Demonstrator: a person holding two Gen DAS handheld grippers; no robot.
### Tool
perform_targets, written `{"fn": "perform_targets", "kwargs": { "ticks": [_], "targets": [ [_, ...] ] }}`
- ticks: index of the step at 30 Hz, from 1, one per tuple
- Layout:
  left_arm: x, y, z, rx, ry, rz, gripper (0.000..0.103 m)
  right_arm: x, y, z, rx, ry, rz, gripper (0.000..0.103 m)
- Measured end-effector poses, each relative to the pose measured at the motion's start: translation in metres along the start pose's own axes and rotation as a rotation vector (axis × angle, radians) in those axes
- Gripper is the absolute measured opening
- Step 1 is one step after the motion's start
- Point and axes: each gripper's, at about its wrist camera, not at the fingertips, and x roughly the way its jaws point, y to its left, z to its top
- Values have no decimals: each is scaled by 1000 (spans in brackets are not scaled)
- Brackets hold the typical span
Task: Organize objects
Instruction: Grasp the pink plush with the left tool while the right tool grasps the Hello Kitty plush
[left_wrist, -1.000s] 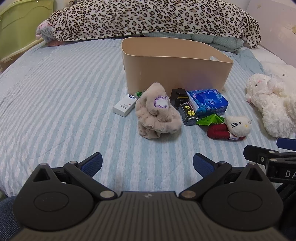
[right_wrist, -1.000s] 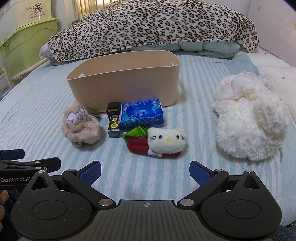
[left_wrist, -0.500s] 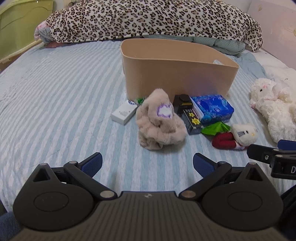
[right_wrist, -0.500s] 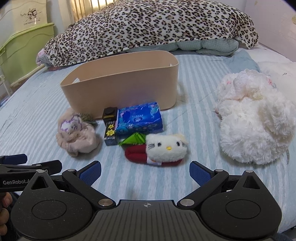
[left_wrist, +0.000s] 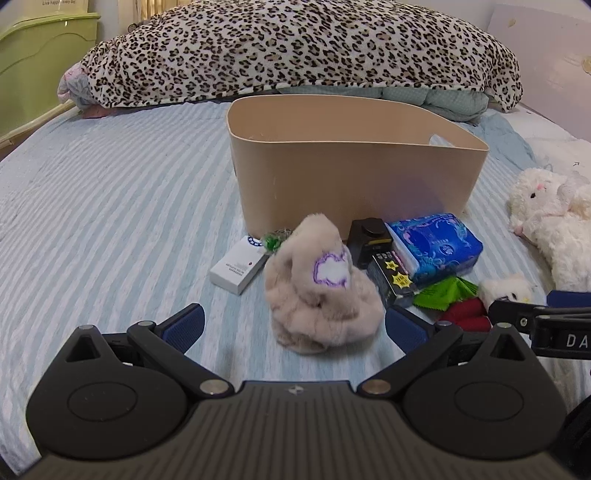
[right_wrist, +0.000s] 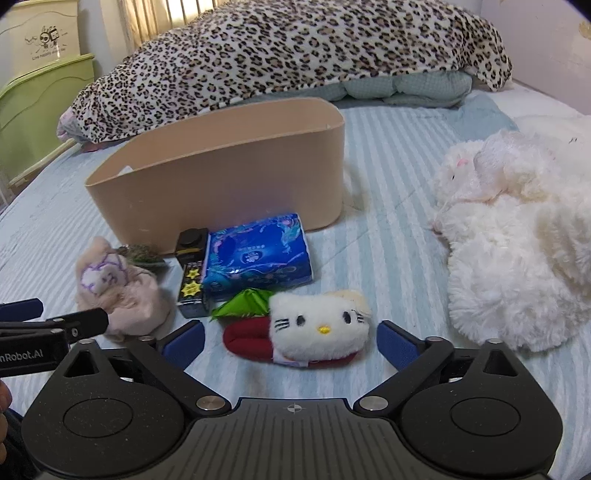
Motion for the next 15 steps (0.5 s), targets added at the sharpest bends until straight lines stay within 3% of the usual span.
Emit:
{"fn": "perform_targets", "kwargs": {
  "ticks": [3,5,10,13,15],
  "targets": [
    [11,-1,0,14,14,-19,101,12,-5,1,16,19,4,93],
    [15,-4,0,41,6,-22,86,17,-8,1,26,19,0,93],
    [34,-4,0,38,29,-49,84,32,-11,2,34,42,-4,87],
    [44,-1,2,14,48,-71,76,38,-9,3,20,62,-5,82],
    [48,2,2,-8,58,-85,63,41,-9,3,15,68,-13,74]
  ]
}}
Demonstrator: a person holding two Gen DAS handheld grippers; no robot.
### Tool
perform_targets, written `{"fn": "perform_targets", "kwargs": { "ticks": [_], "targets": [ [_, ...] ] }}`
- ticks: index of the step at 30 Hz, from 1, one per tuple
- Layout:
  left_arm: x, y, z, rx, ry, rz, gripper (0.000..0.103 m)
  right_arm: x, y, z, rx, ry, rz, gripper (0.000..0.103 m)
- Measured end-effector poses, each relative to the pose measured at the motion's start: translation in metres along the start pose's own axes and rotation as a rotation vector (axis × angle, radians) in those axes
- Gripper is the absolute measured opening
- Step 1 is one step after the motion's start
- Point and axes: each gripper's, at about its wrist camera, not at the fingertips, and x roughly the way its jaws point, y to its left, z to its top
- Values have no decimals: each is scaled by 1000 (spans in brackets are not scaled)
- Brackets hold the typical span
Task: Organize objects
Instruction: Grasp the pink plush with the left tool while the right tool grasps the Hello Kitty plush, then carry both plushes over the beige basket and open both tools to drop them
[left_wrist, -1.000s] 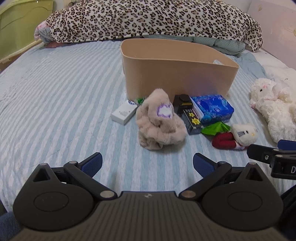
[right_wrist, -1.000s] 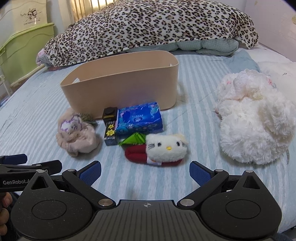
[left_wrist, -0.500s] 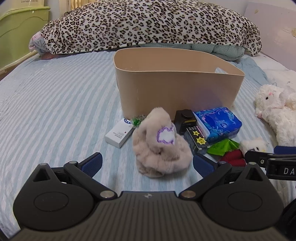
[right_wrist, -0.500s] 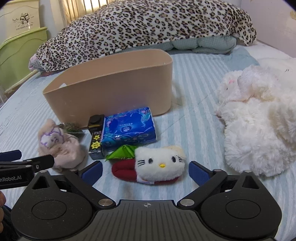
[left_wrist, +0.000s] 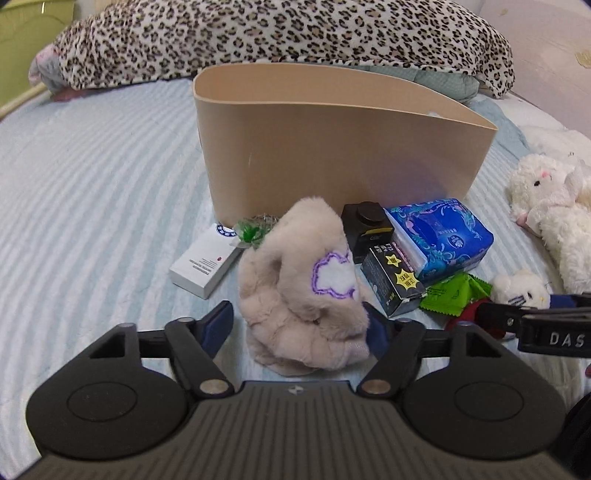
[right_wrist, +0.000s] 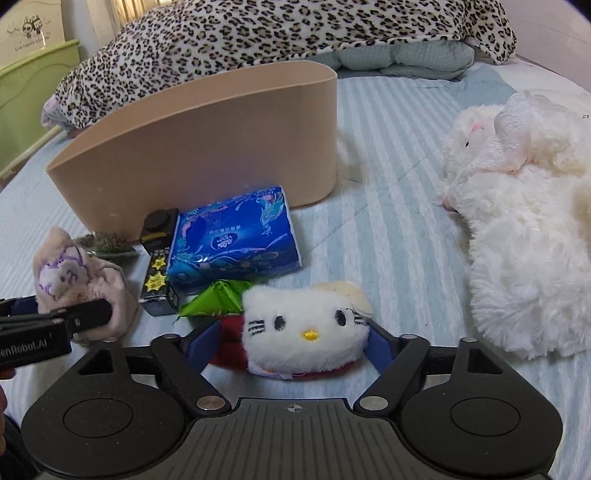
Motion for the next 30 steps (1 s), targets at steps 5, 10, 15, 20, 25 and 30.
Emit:
{"fn": "perform_targets", "kwargs": {
  "ticks": [5,10,15,20,25,30],
  "targets": [
    [-1,2,0,-15,-6,-22,49,2,-1,0,-5,-9,-7,58],
    [-8,0,-1,2,-26,-31,42,-4,-2,-1,0,-24,0,55],
    [-25,0,-1,5,-60,-45,40,-18,0,-1,-2,-60,4,53],
    [-50,1,0,10,-119,-52,40,-39,2,0,5,-117,9,53],
    [-72,-3,2,29,-163,-48,40,-64,7,2,1,-197,10,53],
    [-107,-7,17,38,-271,-50,40,-86,13,12,-1,-261,32,53]
  ]
}}
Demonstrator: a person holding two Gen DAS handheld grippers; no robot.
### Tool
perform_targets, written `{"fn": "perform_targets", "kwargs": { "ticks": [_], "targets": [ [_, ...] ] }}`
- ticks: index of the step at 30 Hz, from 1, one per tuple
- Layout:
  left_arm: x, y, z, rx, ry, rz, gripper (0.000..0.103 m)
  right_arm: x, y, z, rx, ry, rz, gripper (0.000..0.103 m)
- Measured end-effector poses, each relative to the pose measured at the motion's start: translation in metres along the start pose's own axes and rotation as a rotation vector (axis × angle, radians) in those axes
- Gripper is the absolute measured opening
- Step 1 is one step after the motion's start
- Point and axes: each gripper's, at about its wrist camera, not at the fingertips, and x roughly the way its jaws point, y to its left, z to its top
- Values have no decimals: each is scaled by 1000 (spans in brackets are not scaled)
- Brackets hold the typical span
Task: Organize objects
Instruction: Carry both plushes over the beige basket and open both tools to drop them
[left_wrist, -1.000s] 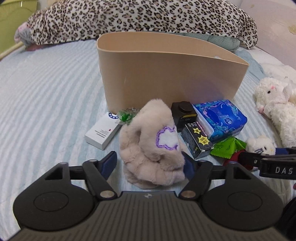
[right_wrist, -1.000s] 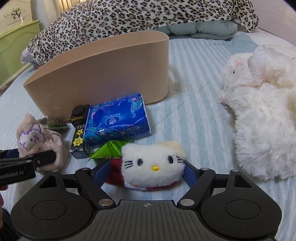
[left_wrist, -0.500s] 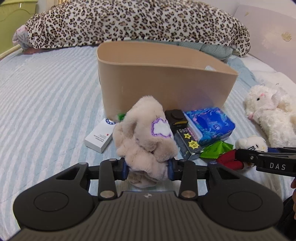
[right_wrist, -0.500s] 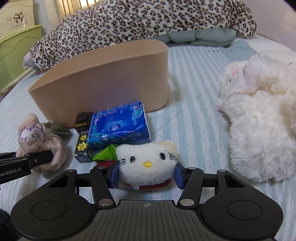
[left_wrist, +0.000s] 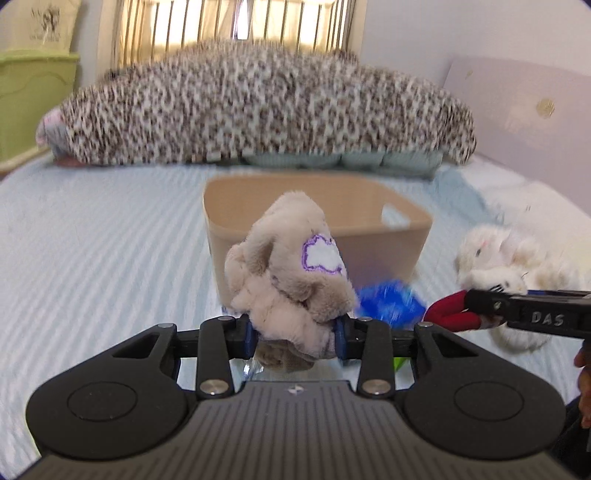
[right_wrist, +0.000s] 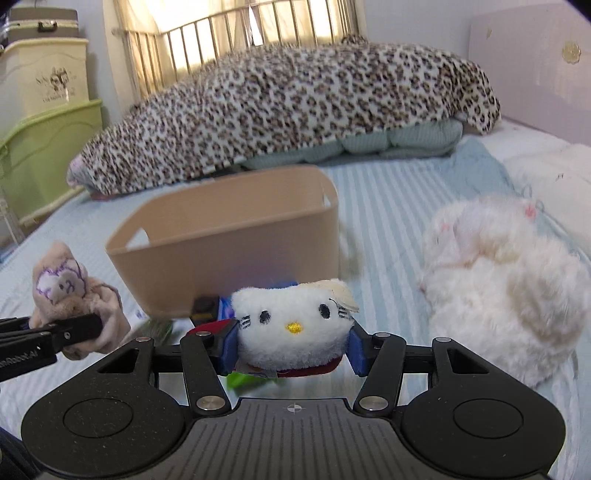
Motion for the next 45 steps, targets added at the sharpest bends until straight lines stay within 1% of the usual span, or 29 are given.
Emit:
{"fn": "perform_targets", "kwargs": {
  "ticks": [3,6,10,13,15,19,24,27,32,34,36,37,38,39,41,42,44,45],
  "targets": [
    [-7,1,22,11,-57,15,40,-6,6,17,-13,-44,7,53],
    [-2,7,46,-15,-88,26,40,-9,13,37,-28,-91,14,53],
    [17,9,76,2,-116,71,40,-5,17,65,-23,-144,26,53],
    [42,12,91,2,-124,103,40,7,20,86,-13,-172,30,53],
    [62,13,97,-7,-111,111,40,18,20,96,-2,-181,32,53],
    [100,16,97,-20,-52,123,40,49,18,105,15,-161,53,53],
    [140,22,87,-19,1,142,40,90,17,106,2,-128,34,53],
    [158,20,83,10,21,151,40,111,23,106,-32,-118,13,53],
    [190,17,74,60,89,154,41,145,30,105,-59,-34,-8,53],
    [195,17,70,73,112,143,44,157,31,102,-76,4,-13,54],
    [194,17,68,79,117,140,52,162,32,99,-93,28,-14,56],
    [192,17,68,82,115,143,56,162,32,97,-97,26,-9,60],
    [188,17,68,83,108,149,66,160,31,96,-95,23,-7,67],
    [182,17,69,80,94,151,73,157,30,95,-92,18,-8,68],
    [171,17,73,70,71,149,77,150,29,95,-96,9,4,80],
    [165,18,74,66,64,147,80,146,29,94,-99,3,4,84],
    [153,18,76,64,55,142,84,134,31,94,-103,-12,2,95],
    [147,19,76,65,53,138,84,128,31,94,-104,-18,2,97]
  ]
}}
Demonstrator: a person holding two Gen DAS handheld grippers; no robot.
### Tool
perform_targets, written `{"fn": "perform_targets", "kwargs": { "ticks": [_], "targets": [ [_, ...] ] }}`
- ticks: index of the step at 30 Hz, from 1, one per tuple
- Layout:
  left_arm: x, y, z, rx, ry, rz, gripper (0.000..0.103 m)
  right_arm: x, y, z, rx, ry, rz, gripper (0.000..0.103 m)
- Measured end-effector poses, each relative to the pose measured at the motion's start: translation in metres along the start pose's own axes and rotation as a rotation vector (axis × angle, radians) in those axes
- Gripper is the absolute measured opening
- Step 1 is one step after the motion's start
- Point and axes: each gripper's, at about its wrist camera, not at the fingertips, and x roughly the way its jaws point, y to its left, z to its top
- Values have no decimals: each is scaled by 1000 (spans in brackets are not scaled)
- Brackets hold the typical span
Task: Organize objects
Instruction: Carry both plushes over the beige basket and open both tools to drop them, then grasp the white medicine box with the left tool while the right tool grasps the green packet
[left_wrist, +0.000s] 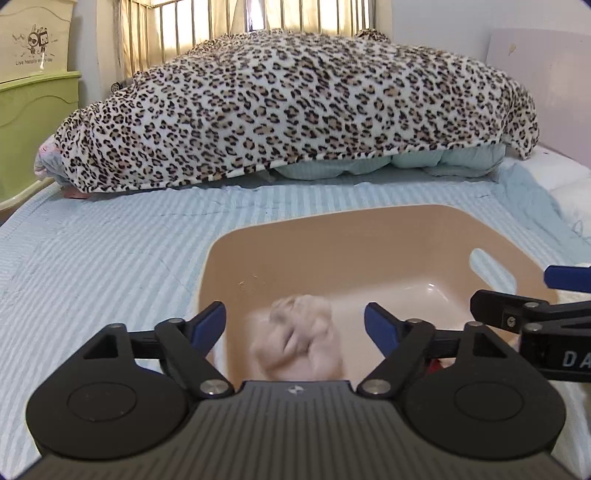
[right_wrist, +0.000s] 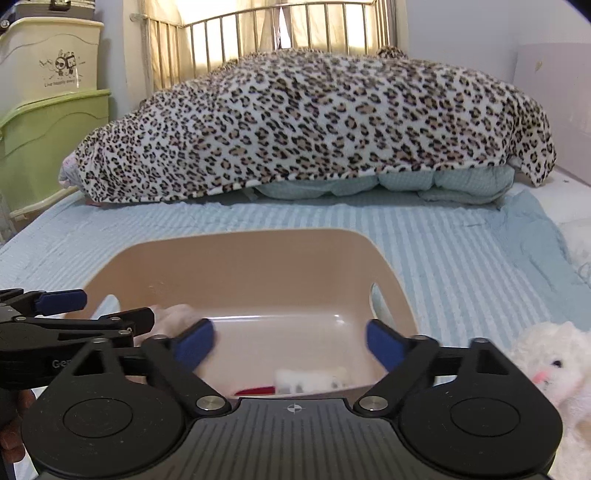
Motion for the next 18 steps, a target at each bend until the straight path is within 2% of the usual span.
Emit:
{"fn": "perform_targets", "kwargs": {
  "ticks": [2,6,13,18],
  "targets": [
    [-13,5,-1,-3,-2,-11,86,-14,2,0,0,-15,0,103],
    [-35,15,-5,-23,3,-23,87,-40,3,1,-3,-27,-1,103],
    [-65,30,-22,-14,25,-47,87,-73,2,-12,13,2,1,103],
    [-70,45,-42,-14,61,-48,87,-79,1,-34,1,59,-16,103]
  ]
}}
